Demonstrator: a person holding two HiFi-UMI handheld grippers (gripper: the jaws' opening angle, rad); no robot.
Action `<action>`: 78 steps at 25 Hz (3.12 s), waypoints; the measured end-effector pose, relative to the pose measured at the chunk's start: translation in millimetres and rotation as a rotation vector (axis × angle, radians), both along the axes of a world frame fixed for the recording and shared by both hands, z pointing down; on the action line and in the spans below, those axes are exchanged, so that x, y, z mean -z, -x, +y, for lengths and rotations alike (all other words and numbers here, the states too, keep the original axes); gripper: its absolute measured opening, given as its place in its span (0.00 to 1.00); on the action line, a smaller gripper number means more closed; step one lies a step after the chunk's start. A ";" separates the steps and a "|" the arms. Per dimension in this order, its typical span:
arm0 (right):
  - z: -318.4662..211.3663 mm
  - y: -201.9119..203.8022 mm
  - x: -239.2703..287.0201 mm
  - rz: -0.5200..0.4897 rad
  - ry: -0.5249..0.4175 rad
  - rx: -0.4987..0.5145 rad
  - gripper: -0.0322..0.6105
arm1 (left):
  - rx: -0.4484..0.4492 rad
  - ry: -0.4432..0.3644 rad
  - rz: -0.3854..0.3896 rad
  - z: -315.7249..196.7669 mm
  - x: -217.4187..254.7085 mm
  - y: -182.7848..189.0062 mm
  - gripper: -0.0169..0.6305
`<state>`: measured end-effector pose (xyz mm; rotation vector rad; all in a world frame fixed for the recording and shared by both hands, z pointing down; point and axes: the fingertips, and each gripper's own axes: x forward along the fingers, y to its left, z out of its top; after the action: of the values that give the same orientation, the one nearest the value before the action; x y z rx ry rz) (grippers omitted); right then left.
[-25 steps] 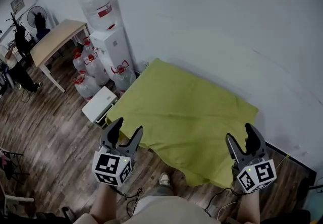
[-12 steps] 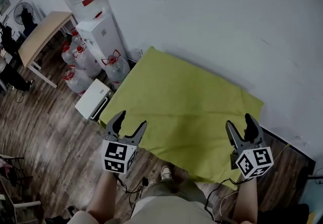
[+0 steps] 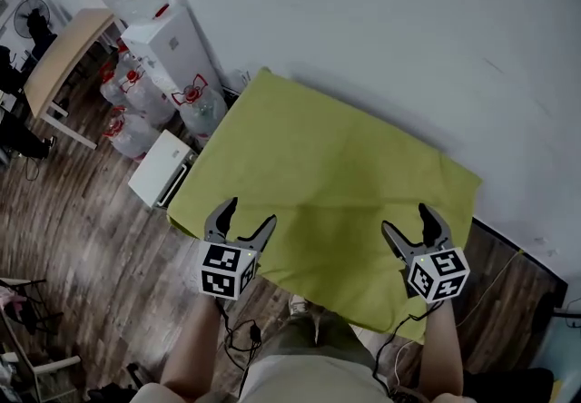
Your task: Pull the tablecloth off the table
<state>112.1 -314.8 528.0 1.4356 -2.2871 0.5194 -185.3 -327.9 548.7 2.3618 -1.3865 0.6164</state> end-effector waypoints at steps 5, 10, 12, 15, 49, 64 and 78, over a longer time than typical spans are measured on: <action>-23.0 -9.7 -47.2 0.054 0.066 0.021 0.67 | 0.011 0.119 0.093 -15.6 -40.9 -20.3 0.57; -43.0 -22.2 -92.6 0.078 0.102 0.012 0.71 | -0.027 0.168 0.042 -28.0 -82.4 -35.1 0.57; -50.5 -28.8 -109.3 0.092 0.119 0.016 0.71 | -0.043 0.185 0.048 -32.3 -95.4 -44.1 0.57; -58.1 -39.4 -137.1 0.121 0.159 0.018 0.72 | -0.057 0.237 0.007 -40.9 -127.1 -49.9 0.58; 4.8 -12.0 -215.2 0.066 0.502 0.091 0.11 | 0.159 0.282 0.031 3.0 -169.4 -53.5 0.06; 10.6 -18.9 -39.2 -0.185 0.171 -0.028 0.10 | 0.385 -0.002 0.176 35.5 -3.4 3.0 0.06; 14.2 -23.8 211.8 -0.268 -0.294 0.019 0.11 | 0.304 -0.476 0.219 26.2 248.5 12.9 0.06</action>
<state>135.9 -300.6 316.2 1.5560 -2.6785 0.4019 -198.2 -301.6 300.3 2.3796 -1.8947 -0.0663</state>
